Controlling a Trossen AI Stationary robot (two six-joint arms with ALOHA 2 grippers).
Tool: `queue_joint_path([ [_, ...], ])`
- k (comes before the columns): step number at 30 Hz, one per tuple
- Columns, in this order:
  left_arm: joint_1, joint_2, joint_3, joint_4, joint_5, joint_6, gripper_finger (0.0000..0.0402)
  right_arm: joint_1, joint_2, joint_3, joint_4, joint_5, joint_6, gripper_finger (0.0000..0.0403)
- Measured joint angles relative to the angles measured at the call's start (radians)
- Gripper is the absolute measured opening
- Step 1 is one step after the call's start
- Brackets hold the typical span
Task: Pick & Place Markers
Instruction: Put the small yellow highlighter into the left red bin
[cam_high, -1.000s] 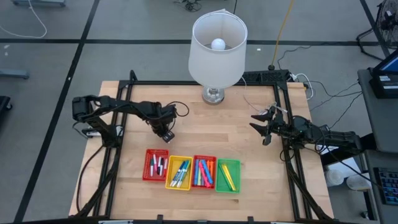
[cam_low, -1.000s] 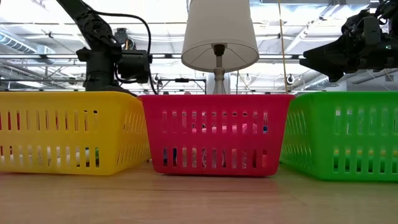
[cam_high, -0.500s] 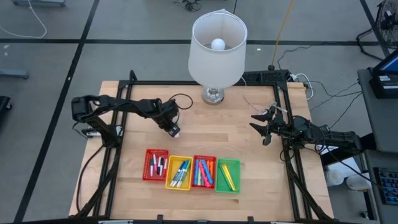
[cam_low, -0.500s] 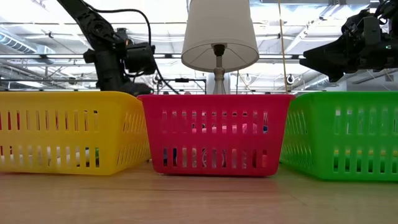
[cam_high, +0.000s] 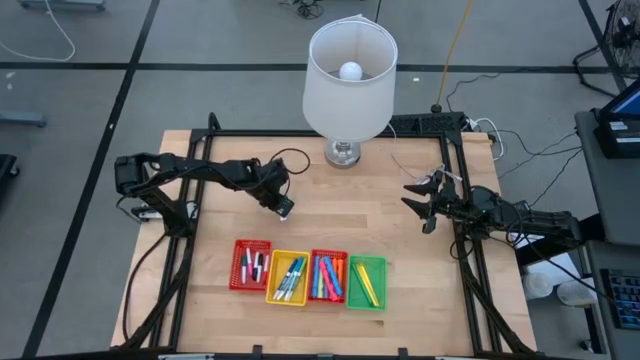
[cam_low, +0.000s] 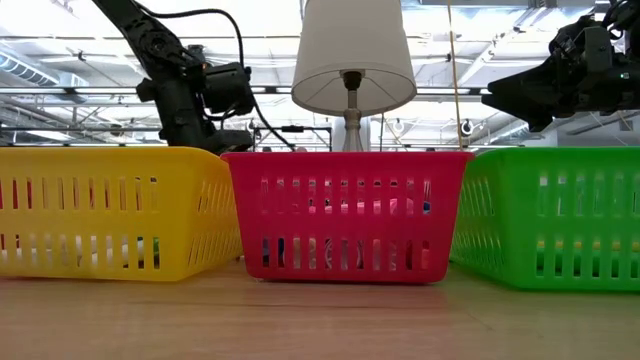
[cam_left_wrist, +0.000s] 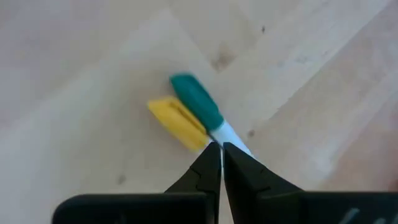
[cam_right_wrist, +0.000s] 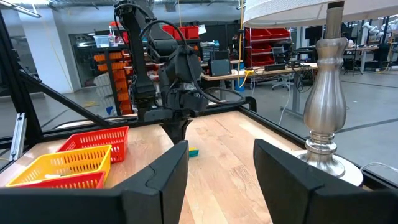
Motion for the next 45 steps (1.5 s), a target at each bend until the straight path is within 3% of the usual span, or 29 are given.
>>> queue_joint_path([
  [3,-0.019,-0.001,0.0,0.03,-0.071,0.035,0.0038,0.0,0.0,0.0,0.0,0.0,0.0,0.0169],
  [10,-0.032,-0.001,0.0,0.006,-0.118,-0.066,0.0127,0.0,0.0,0.0,0.0,0.0,0.0,0.0169],
  [15,-0.031,-0.001,0.0,-0.089,-0.154,-0.251,0.016,0.0,0.0,0.0,0.0,0.0,0.0,0.0169],
  [21,-0.033,-0.001,0.002,-0.093,-0.134,-0.361,0.0163,0.0,0.0,0.0,0.0,0.0,0.0,0.0169],
  [26,-0.033,-0.001,0.107,-0.207,-0.085,-0.303,0.0163,0.0,0.0,0.0,0.0,0.0,0.0,0.0169],
  [34,-0.076,-0.003,0.333,-0.502,-0.287,-0.338,0.0163,0.0,0.0,0.0,0.0,0.0,0.0,0.0169],
  [37,-0.085,-0.003,0.343,-0.578,-0.354,-0.432,0.0163,0.0,0.0,0.0,0.0,0.0,0.0,0.0169],
  [45,-0.092,0.012,0.27,-0.518,-0.356,-0.502,0.0163,0.0,0.0,0.0,0.0,0.0,0.0,0.0169],
])
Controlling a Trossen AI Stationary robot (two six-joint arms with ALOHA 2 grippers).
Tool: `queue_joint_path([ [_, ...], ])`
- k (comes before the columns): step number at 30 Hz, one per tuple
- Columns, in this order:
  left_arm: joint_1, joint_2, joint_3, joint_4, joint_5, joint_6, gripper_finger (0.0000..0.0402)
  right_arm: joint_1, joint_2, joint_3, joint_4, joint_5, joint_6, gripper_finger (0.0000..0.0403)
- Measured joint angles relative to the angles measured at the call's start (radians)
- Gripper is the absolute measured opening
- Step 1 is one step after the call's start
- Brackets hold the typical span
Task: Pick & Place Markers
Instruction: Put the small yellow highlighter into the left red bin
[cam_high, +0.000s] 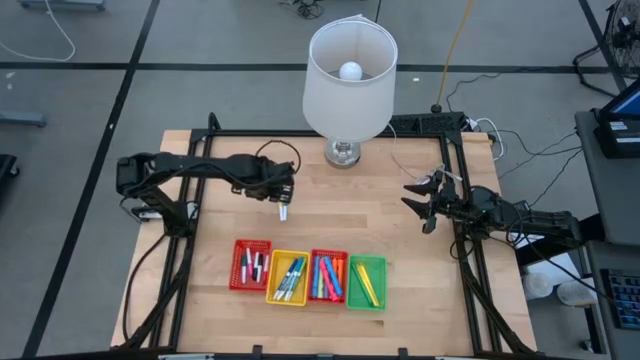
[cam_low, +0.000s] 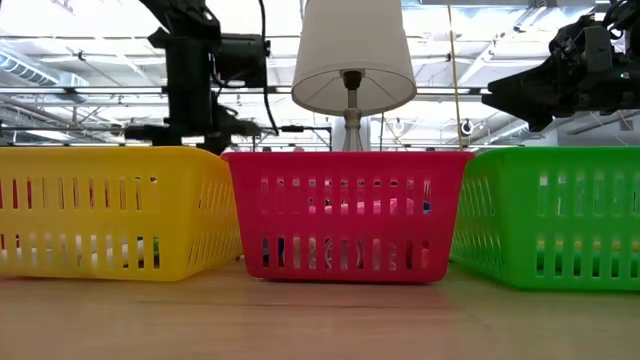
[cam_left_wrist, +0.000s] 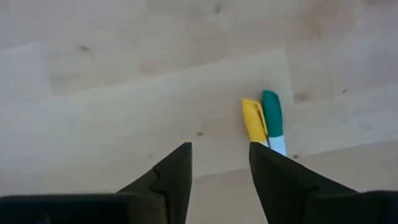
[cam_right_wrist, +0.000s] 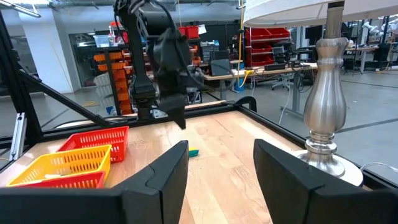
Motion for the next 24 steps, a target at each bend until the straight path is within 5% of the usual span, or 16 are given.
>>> queue_joint_path([
  [12,-0.013,0.174,-0.006,0.118,0.104,0.06,0.0163,0.0,0.0,0.0,0.0,0.0,0.0,0.0169],
  [24,-0.012,0.205,-0.006,0.1,0.118,0.137,0.0163,0.0,0.0,0.0,0.0,0.0,0.0,0.0169],
])
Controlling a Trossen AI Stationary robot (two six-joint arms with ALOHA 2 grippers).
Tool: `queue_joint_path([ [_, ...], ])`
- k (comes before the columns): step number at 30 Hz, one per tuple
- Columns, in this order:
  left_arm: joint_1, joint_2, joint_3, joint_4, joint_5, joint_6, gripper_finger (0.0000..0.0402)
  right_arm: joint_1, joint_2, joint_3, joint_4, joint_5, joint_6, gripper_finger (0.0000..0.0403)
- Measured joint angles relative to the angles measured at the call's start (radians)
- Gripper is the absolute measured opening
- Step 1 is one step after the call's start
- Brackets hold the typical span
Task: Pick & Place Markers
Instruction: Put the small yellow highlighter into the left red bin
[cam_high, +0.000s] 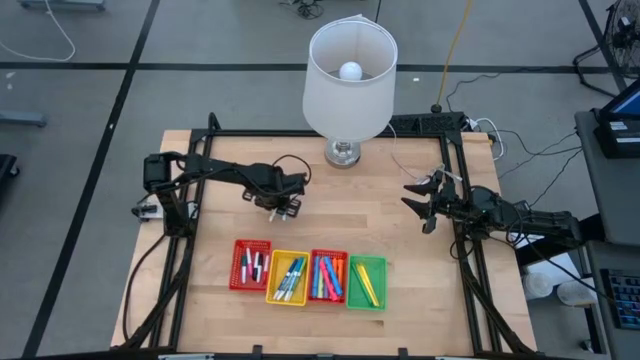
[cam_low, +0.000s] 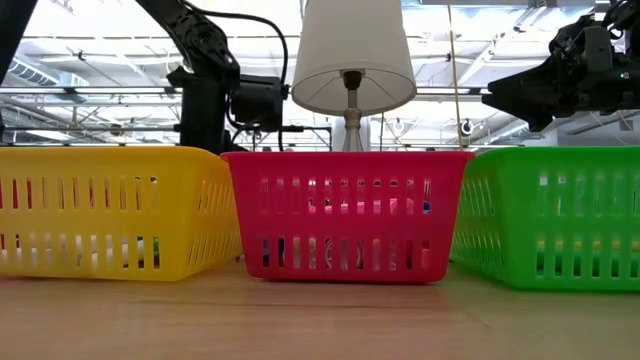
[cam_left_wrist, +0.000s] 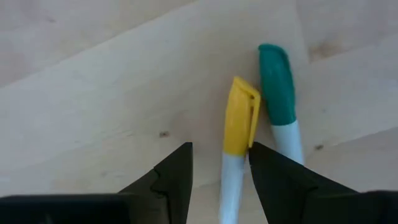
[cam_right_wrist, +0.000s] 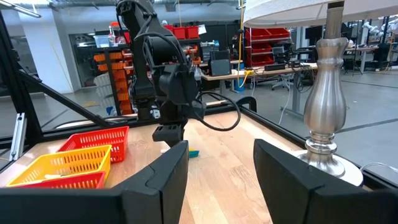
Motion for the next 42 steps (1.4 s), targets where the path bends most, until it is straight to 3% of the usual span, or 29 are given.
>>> queue_joint_path([
  [7,-0.002,0.001,0.0,-0.078,0.004,0.083,0.0163,0.0,0.0,0.0,0.0,0.0,0.0,0.0169],
  [19,-0.028,0.001,0.0,-0.07,0.023,0.132,0.0163,0.0,0.0,0.0,0.0,0.0,0.0,0.0169],
  [33,-0.027,0.001,0.0,-0.065,0.027,-0.003,0.0161,0.0,0.0,0.0,0.0,0.0,0.0,0.0169],
  [42,-0.027,0.001,0.0,-0.062,0.002,-0.002,0.007,0.0,0.0,0.0,0.0,0.0,0.0,0.0169],
])
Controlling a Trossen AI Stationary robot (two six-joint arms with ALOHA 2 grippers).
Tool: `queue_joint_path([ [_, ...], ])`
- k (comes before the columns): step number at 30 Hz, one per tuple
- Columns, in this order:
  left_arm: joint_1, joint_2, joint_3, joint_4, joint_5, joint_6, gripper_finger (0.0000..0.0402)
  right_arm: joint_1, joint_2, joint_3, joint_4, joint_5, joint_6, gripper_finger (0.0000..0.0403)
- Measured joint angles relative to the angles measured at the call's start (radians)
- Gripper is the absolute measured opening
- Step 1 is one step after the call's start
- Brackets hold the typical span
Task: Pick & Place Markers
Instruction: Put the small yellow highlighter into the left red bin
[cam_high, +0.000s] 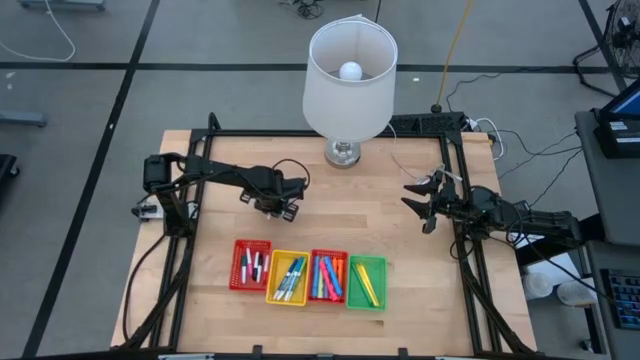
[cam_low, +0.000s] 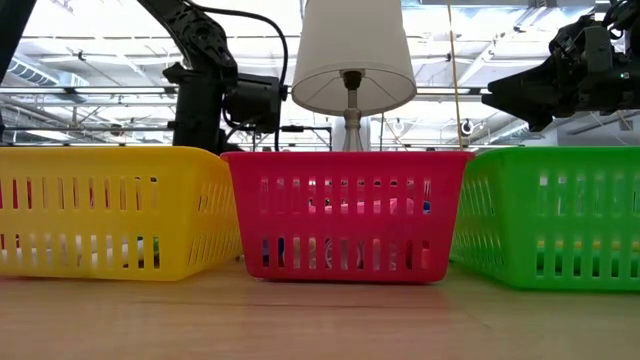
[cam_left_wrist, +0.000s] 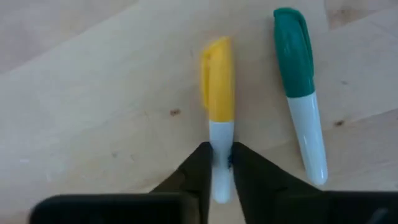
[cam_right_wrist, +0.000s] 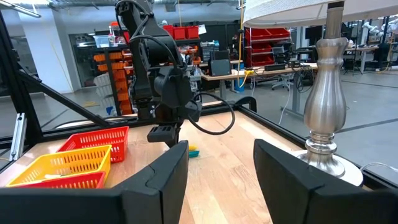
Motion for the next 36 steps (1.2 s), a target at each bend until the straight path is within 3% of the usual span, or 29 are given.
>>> queue_joint_path([
  [7,-0.001,-0.007,0.004,0.021,-0.029,0.069,0.0005,0.0,0.0,0.0,0.0,0.0,0.0,0.0169],
  [19,0.0,-0.032,-0.001,0.007,-0.03,0.123,0.0002,0.0,0.0,0.0,0.0,0.0,0.0,0.0169],
  [27,0.0,-0.032,-0.001,0.012,-0.029,0.112,0.0033,0.0,0.0,0.0,0.0,0.0,0.0,0.0169],
  [36,0.008,-0.032,0.026,0.018,-0.029,0.16,0.0037,0.0,0.0,0.0,0.0,0.0,0.0,0.0169],
])
